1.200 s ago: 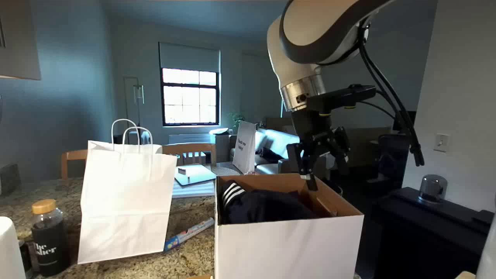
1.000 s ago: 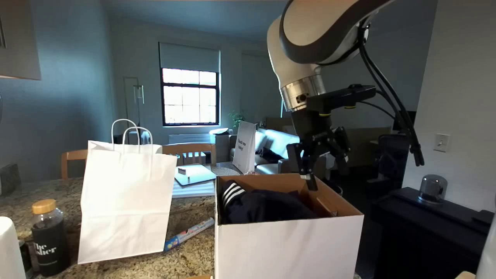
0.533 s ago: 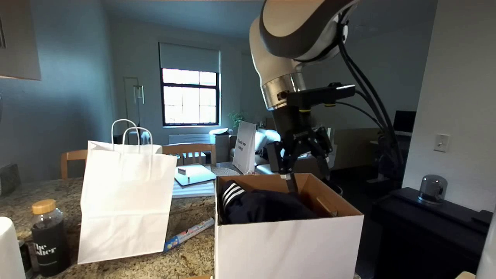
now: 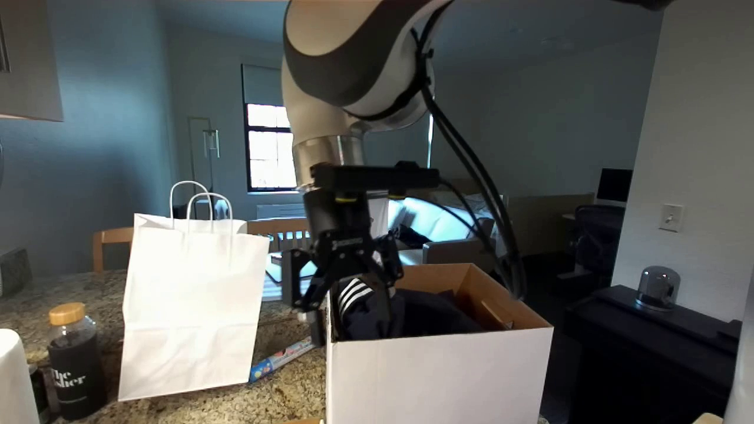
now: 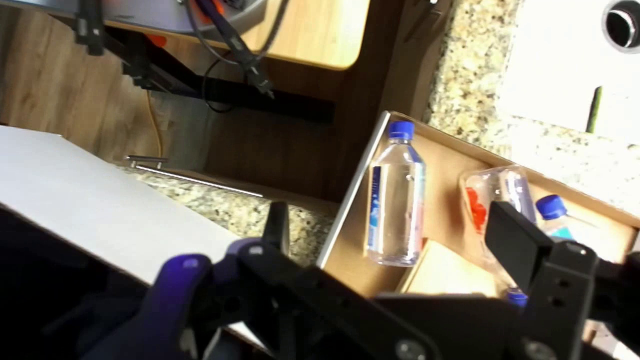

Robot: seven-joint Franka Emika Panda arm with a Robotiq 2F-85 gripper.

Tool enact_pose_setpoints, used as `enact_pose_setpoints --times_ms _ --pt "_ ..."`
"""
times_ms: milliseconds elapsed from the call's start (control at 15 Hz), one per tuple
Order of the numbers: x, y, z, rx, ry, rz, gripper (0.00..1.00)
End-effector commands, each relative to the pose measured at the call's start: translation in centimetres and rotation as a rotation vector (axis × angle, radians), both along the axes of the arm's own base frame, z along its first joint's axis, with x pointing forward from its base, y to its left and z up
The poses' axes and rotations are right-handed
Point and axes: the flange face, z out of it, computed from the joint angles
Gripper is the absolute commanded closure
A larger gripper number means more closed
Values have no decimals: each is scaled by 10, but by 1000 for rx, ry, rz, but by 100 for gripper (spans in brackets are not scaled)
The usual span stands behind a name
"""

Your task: Put the bottles on the counter in the box

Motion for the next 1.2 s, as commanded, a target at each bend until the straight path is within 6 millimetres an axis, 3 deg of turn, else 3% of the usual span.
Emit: enact_pose_setpoints --times_ms 0,133,400,800,1000,1133 --pt "-11 55 -39 54 1 -29 0" --pt "-17 74 -65 64 -8 -65 0" --pt "-14 83 -113 93 -57 -217 0" --pt "-5 73 -190 -26 -71 -378 0" --pt "-6 69 -237 -112 3 -348 0" --pt "-4 65 -258 -137 22 -318 0"
